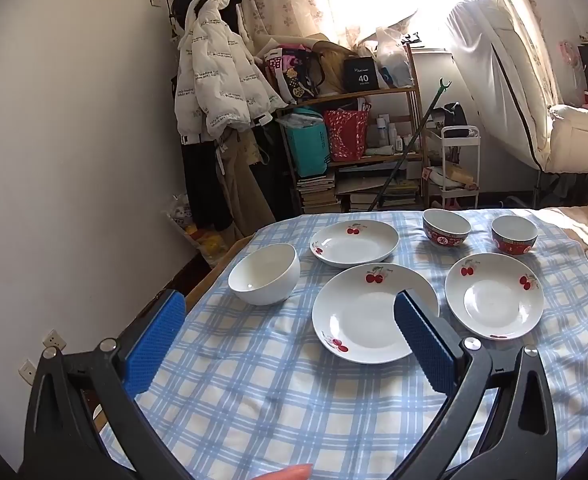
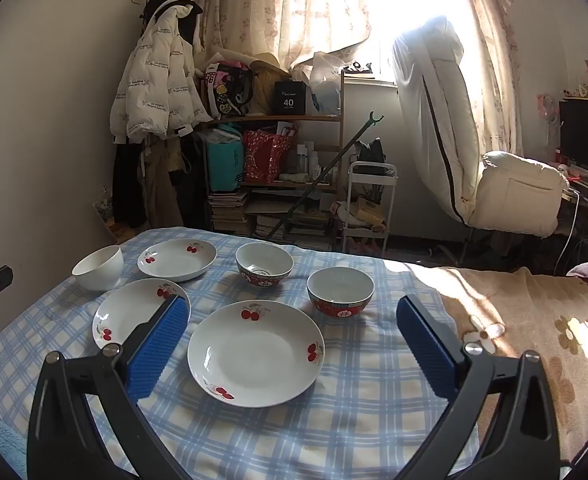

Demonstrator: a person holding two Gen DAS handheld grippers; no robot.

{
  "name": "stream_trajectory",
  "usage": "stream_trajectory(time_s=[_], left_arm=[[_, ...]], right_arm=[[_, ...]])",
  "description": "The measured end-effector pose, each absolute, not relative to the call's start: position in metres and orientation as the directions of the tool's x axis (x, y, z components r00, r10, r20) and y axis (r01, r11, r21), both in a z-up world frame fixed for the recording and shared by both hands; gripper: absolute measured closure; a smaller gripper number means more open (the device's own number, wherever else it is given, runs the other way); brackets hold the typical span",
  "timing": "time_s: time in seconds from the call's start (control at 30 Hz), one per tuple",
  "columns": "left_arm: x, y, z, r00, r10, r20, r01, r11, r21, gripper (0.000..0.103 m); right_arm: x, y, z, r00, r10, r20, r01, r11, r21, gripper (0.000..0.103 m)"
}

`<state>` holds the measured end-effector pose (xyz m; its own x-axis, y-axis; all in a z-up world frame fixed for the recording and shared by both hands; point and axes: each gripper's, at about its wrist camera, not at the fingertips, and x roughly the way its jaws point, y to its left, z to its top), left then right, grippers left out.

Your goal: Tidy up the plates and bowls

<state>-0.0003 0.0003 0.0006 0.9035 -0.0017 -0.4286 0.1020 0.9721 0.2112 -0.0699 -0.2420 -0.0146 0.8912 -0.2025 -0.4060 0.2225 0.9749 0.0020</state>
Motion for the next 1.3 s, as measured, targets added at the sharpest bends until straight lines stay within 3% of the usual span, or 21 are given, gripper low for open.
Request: stream_trajectory(time_s=[1.3], left_arm=[[-0.003, -0.002, 0.003, 0.914, 0.023, -0.405, 0.078, 0.97, 0.231, 0.001]], right_arm=[[-0.07, -0.242, -0.015, 0.891, -0.206, -0.404, 0.223, 0.975, -0.004, 0.0]])
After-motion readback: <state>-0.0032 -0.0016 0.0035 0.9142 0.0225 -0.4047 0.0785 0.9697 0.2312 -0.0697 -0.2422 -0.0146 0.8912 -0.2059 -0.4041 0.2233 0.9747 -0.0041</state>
